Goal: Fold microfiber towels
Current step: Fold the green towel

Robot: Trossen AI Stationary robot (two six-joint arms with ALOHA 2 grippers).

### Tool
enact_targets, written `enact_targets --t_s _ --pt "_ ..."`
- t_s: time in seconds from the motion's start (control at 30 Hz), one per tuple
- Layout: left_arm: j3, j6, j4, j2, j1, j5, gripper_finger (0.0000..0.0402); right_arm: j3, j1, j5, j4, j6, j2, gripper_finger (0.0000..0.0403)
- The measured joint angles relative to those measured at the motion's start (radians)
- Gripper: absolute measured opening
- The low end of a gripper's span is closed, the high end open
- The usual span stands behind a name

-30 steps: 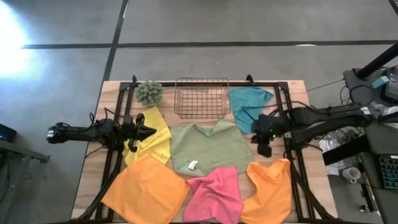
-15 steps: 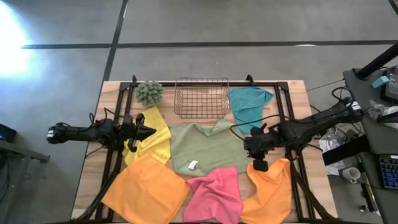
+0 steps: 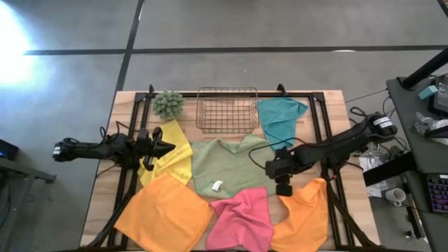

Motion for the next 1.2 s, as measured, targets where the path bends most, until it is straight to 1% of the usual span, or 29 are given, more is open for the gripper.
enact_targets --t_s 0.13,0.23,0.4,0.53,0.7,0.87,0.97,1.07,1.2 --pt "0.000 0.000 0.000 0.000 0.000 0.000 0.0000 0.000 0.000 -0.006 0.027 -0.044 0.054 0.0126" --pt "0.000 0.000 0.000 0.000 0.000 0.000 0.0000 0.000 0.000 -0.025 0.028 -0.067 0.089 0.0136" --pt "0.000 0.000 0.000 0.000 0.000 0.000 0.0000 0.000 0.010 -0.092 0.090 -0.092 0.140 0.0140" --pt "0.000 0.000 -0.001 0.000 0.000 0.001 0.0000 0.000 0.043 -0.101 0.140 -0.103 0.176 0.0136" --pt "0.000 0.000 0.000 0.000 0.000 0.004 0.0000 0.000 0.083 -0.089 0.153 -0.111 0.222 0.0136" --pt "0.000 0.000 -0.001 0.000 0.000 0.004 0.0000 0.005 0.106 -0.019 0.152 -0.109 0.266 0.0143" --pt "0.000 0.000 0.000 0.000 0.000 0.003 0.0000 0.005 0.106 -0.004 0.152 -0.113 0.305 0.0143" --pt "0.000 0.000 0.000 0.000 0.000 0.003 0.0000 0.004 0.104 -0.002 0.152 -0.115 0.350 0.0138" --pt "0.000 0.000 0.000 0.000 0.000 0.003 0.0000 0.003 0.103 -0.004 0.154 -0.095 0.393 0.0103"
